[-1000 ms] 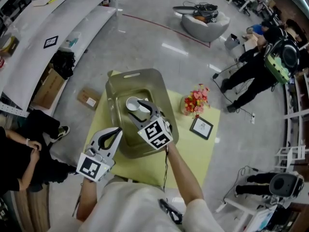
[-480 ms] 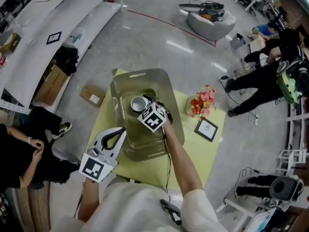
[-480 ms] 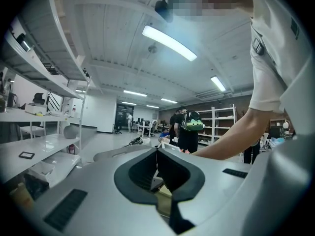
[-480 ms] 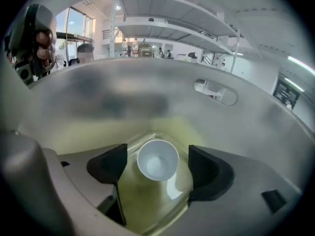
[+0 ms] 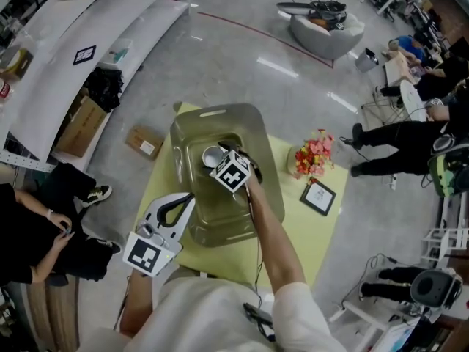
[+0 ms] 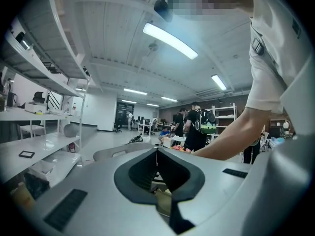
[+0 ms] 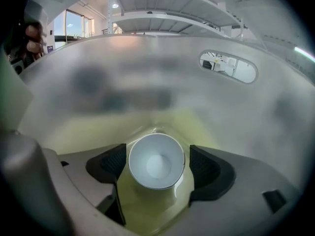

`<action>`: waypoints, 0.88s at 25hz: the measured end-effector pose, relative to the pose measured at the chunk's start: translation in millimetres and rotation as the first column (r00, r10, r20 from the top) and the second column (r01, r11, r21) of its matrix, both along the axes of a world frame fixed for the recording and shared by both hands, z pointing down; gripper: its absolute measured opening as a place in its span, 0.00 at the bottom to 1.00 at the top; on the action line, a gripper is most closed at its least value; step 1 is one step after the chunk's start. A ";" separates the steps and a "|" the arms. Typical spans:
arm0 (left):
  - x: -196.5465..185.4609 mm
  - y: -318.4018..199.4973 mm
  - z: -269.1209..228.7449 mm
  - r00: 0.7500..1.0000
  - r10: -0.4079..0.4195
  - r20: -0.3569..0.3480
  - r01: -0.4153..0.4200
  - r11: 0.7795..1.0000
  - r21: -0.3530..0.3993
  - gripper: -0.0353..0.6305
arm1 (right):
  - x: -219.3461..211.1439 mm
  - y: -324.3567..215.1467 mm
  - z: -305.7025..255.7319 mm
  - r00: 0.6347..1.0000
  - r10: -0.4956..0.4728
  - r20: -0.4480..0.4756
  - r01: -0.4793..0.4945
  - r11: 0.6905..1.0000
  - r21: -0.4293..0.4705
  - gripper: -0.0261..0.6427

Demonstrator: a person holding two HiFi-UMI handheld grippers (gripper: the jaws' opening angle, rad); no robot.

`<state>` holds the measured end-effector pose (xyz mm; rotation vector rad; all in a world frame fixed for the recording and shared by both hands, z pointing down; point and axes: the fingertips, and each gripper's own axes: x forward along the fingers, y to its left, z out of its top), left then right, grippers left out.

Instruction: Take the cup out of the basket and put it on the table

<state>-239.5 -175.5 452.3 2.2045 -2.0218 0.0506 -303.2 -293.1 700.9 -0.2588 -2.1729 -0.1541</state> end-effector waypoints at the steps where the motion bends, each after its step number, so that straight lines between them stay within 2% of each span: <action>1: 0.0 -0.5 0.3 1.000 -0.001 0.000 0.001 1.000 -0.002 0.07 | -0.6 0.2 2.5 1.000 -0.002 -0.005 0.002 1.000 -0.006 0.62; 8: -3.4 -2.6 2.9 1.000 -0.008 -0.008 0.008 1.000 -0.011 0.07 | -2.6 1.1 8.4 1.000 0.021 -0.015 -0.022 0.999 -0.034 0.60; 16: -1.3 -4.5 7.3 1.000 -0.003 -0.005 0.003 1.000 -0.016 0.07 | 3.7 8.0 -2.2 1.000 0.004 -0.018 -0.005 0.998 -0.060 0.58; 22: -1.6 -5.6 8.4 1.000 -0.005 -0.010 0.005 1.000 -0.020 0.07 | 3.4 17.8 -26.4 0.999 -0.018 0.038 0.019 0.999 -0.050 0.58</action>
